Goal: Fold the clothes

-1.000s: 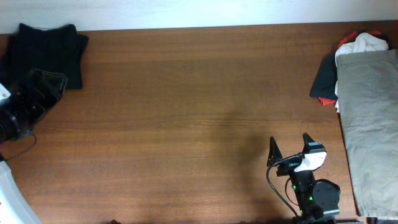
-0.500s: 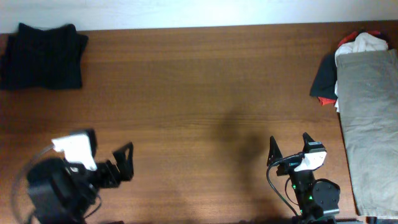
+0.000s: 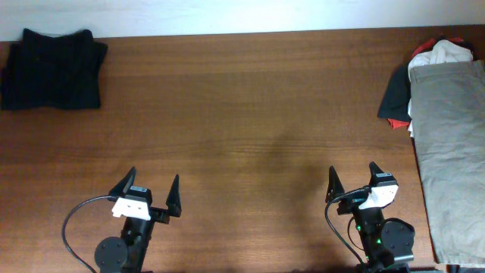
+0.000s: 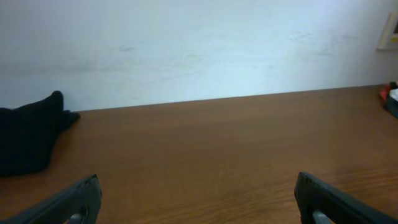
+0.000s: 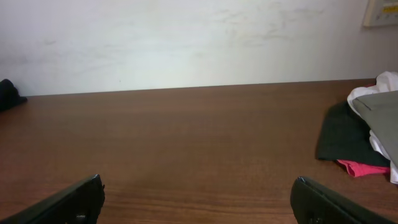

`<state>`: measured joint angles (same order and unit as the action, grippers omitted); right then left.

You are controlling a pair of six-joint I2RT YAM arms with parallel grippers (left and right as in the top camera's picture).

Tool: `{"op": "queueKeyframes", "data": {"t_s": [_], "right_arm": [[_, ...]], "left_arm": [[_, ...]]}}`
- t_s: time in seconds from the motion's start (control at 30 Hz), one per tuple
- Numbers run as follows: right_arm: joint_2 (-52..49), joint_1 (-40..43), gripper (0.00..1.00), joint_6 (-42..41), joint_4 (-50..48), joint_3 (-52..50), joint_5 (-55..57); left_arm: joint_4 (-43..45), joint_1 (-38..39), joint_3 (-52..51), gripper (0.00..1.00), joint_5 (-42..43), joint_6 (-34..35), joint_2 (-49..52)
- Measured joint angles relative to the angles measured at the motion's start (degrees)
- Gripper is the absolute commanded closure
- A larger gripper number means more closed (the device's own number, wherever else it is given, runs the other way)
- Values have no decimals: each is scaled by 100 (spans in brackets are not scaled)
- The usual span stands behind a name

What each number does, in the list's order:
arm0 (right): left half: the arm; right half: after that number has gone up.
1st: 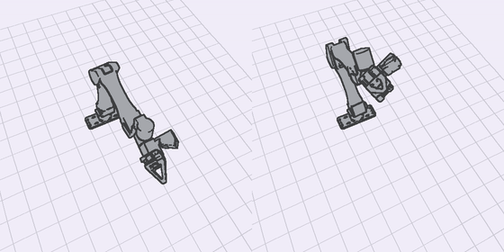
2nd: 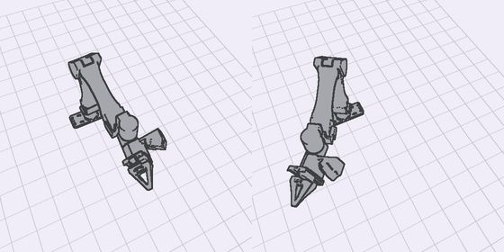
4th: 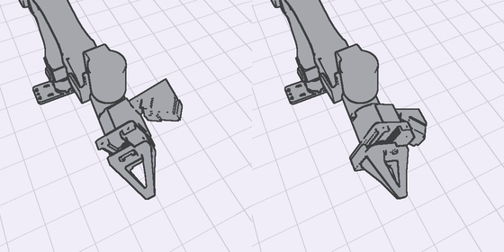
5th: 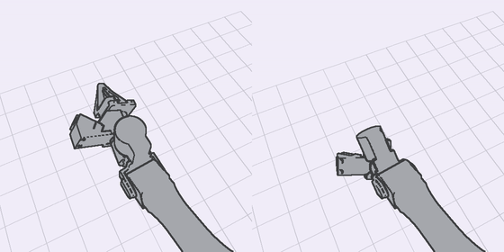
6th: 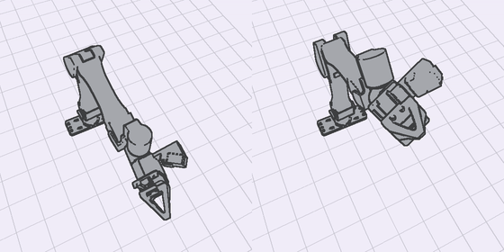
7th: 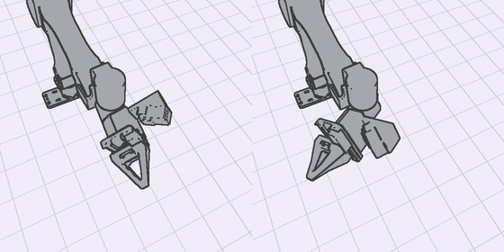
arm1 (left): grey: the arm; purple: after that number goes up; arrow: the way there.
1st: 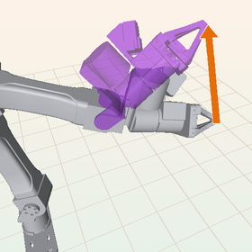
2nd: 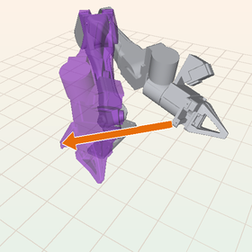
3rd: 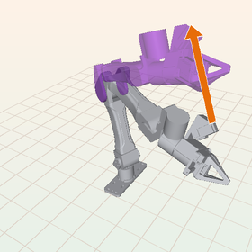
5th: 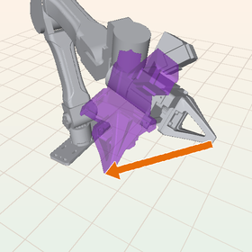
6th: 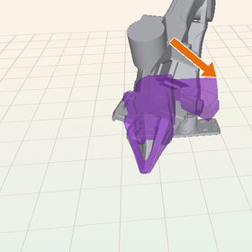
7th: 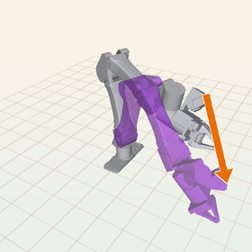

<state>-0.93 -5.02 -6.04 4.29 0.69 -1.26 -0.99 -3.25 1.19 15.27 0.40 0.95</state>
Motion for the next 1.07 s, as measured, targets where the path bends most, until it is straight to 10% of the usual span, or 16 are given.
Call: {"op": "queueKeyframes", "data": {"t_s": [1.07], "right_arm": [[0, 0, 1, 0, 0, 0, -2]], "left_arm": [[-284, 24, -17, 1, -570, -2, -11]]}}
